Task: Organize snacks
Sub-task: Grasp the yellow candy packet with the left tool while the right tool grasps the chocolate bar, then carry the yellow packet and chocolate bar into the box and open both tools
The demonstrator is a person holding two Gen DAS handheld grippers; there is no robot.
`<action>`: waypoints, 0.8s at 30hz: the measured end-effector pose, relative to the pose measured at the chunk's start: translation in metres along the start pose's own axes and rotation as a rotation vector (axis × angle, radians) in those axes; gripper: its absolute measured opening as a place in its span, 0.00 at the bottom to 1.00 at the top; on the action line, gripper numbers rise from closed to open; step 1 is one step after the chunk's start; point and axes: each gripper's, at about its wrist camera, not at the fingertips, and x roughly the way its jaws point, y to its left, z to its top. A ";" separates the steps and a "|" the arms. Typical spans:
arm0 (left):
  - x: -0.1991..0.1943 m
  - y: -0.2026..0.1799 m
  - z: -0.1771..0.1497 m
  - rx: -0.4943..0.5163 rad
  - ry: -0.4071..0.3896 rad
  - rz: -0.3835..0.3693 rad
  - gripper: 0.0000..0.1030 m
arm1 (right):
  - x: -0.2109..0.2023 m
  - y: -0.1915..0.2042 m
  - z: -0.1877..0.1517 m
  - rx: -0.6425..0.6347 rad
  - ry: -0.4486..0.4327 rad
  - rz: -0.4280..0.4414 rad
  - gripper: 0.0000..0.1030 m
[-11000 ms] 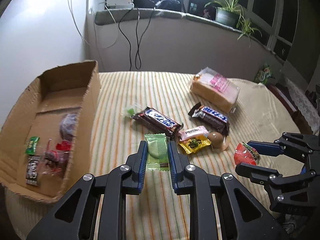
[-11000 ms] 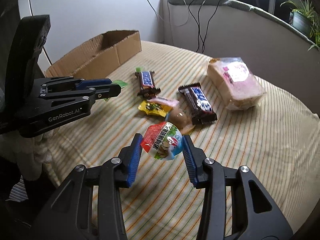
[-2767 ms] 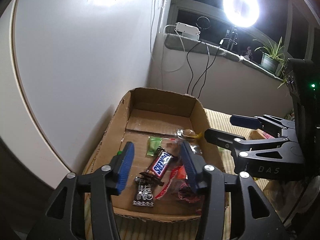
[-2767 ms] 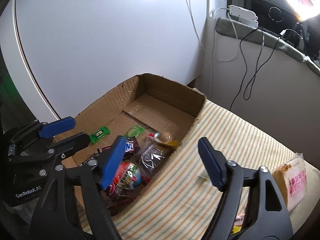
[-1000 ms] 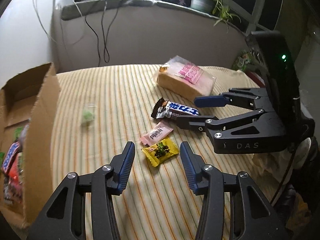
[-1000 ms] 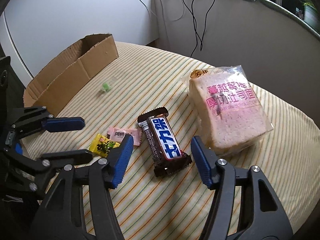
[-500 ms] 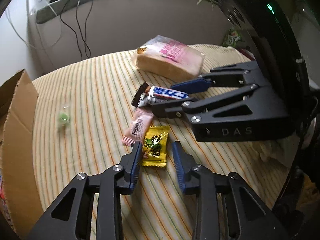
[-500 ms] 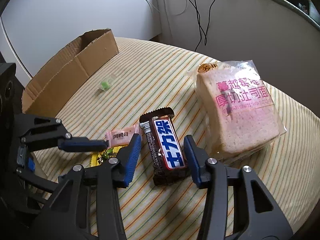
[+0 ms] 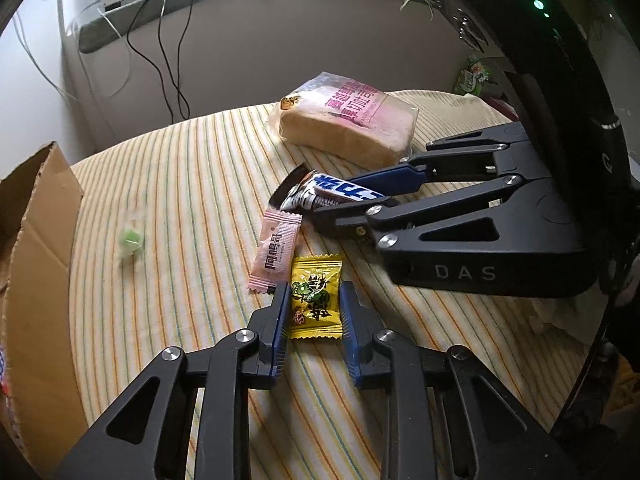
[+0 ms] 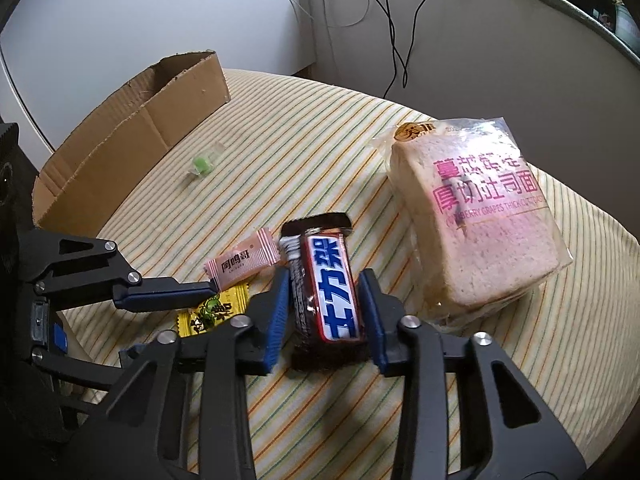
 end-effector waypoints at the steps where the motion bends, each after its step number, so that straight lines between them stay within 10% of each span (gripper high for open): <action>1: 0.000 0.001 -0.001 -0.004 0.000 0.000 0.22 | -0.001 0.000 -0.001 0.003 0.000 -0.003 0.29; 24: -0.063 0.023 -0.018 -0.161 -0.143 0.018 0.22 | -0.053 0.029 -0.021 0.041 -0.097 -0.065 0.29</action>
